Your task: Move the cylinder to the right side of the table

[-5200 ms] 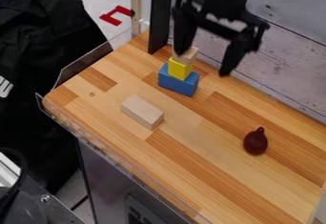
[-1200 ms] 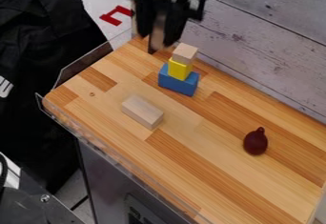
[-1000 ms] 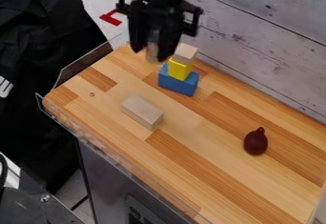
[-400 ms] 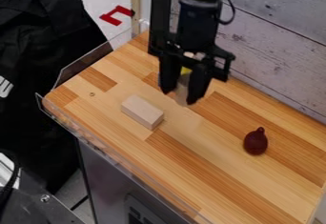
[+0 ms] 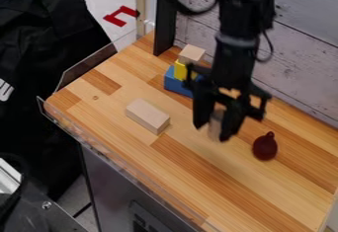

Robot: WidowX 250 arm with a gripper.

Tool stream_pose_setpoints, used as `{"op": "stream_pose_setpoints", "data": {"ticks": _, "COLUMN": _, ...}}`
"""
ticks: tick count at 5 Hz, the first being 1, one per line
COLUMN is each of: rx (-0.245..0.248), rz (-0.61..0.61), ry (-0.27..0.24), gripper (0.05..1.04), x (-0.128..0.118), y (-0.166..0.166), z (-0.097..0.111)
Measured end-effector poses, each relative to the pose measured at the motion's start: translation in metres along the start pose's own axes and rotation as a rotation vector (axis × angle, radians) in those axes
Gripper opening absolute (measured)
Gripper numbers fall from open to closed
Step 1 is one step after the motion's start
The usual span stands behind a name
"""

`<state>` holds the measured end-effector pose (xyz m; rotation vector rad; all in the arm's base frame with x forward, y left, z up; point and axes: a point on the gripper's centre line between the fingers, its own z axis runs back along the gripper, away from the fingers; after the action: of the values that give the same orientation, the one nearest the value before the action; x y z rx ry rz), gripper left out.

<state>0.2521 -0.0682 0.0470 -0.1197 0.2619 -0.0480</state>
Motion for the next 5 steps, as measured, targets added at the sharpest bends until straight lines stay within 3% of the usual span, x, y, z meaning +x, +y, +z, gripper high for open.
{"op": "stream_pose_setpoints", "data": {"ticks": 2, "rx": 0.007, "rz": -0.007, "ry": -0.001, "gripper": 0.493, "x": 0.011, "y": -0.008, "z": -0.031}}
{"op": "stream_pose_setpoints", "data": {"ticks": 5, "rx": 0.007, "rz": 0.06, "ry": 0.016, "gripper": 0.493, "x": 0.006, "y": 0.0, "z": -0.044}}
